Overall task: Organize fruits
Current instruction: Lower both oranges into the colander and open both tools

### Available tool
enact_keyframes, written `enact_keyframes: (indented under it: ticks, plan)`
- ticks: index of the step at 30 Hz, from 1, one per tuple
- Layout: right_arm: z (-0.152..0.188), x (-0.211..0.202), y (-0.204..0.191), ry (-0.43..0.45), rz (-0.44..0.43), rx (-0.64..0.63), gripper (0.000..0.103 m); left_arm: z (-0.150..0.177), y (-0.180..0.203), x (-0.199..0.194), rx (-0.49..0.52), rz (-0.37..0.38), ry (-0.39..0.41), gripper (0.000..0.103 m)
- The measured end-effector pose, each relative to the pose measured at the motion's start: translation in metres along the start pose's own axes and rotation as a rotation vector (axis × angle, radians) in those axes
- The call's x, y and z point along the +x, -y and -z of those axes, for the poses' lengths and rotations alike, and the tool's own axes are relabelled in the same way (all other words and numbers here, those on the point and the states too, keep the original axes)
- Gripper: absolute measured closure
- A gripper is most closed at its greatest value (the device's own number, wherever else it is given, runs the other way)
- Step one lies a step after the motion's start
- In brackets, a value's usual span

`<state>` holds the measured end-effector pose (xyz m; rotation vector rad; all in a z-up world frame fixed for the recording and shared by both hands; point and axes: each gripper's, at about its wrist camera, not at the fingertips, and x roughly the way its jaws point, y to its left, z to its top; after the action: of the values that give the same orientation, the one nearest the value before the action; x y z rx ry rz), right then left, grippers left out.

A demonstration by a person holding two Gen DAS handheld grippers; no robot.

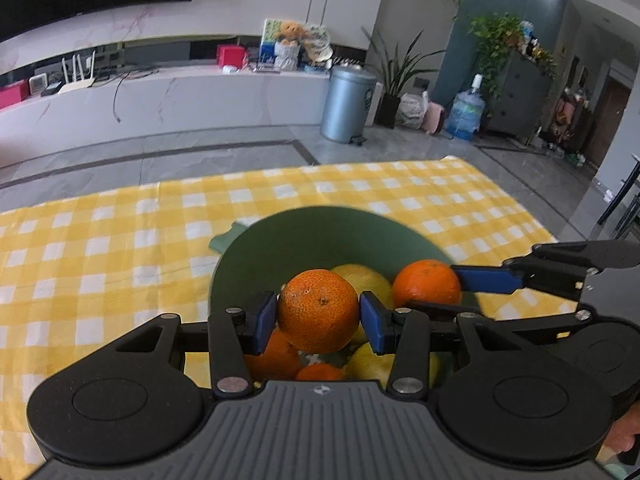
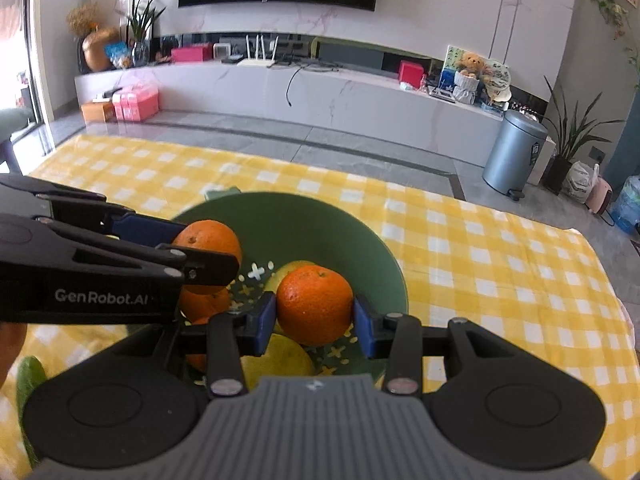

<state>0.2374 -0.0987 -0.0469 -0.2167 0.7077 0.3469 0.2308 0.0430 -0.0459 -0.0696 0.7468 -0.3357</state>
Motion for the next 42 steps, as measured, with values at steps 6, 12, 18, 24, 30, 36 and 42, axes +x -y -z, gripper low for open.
enact_keyframes:
  ticks: [6,12,18,24,30,36,42]
  plan:
    - [0.002,0.016,0.002,-0.038,0.008,-0.029,0.064,0.004,-0.004,0.004,0.011,-0.029,-0.008,0.052]
    - [0.004,0.02,0.002,-0.041,0.011,-0.043,0.064,0.006,0.0,0.012,0.047,-0.081,-0.035,0.052]
    - [0.005,0.02,0.001,-0.042,0.026,-0.067,0.064,0.012,0.009,0.015,0.122,-0.097,-0.044,0.052]
    - [0.007,0.02,0.001,-0.081,0.018,-0.071,0.064,0.013,0.011,0.015,0.139,-0.09,-0.047,0.051]
    - [0.005,0.022,0.006,-0.105,0.001,-0.033,0.063,0.013,0.009,0.013,0.133,-0.085,-0.043,0.04]
    - [0.003,0.032,0.008,-0.12,0.047,-0.022,0.063,0.011,0.006,0.009,0.108,-0.075,-0.017,0.036]
    - [0.0,0.036,0.004,-0.129,0.048,-0.034,0.062,0.008,0.004,0.002,0.098,-0.07,0.013,0.035]
